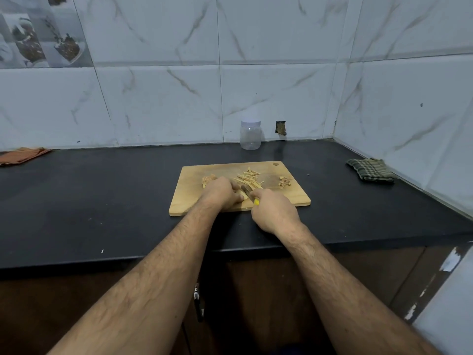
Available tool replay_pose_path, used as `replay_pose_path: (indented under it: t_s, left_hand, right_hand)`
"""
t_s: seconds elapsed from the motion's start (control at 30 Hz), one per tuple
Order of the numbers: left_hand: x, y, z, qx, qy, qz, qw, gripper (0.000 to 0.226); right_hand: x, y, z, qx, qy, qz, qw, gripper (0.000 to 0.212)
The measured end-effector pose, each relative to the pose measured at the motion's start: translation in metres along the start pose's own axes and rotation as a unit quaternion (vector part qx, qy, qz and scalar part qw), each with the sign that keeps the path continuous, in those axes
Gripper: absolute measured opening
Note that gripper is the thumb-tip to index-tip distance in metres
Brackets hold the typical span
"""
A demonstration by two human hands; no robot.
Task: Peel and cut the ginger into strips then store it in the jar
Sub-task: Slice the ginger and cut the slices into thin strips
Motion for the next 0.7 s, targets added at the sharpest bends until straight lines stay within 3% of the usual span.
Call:
replay_pose_path:
  t_s: [0.13, 0.37, 0.7]
  left_hand:
    - [0.003, -0.002, -0.001, 0.008, 0.015, -0.007, 1.000, 0.043]
    - [0.005, -0.007, -0.003, 0.050, 0.020, -0.033, 0.998, 0.022]
    - [0.002, -0.014, -0.002, 0.096, 0.053, -0.054, 0.992, 0.031]
  right_hand:
    - [-0.002, 0.000, 0.005, -0.006, -0.020, 0.001, 1.000, 0.053]
    - [-0.002, 0.002, 0.009, -0.015, -0.025, 0.008, 1.000, 0.052]
    - [-0.004, 0.002, 0.008, -0.026, -0.020, 0.008, 0.999, 0.048]
Point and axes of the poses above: each hand's wrist, its own x-axis towards the middle knuckle, its own z-axis out of the back of the hand, y = z × x, the point moved 9 cm from there along x, towards the middle knuckle, and after that the axes turned 4 degrees about -x, right-handed, at the moved point
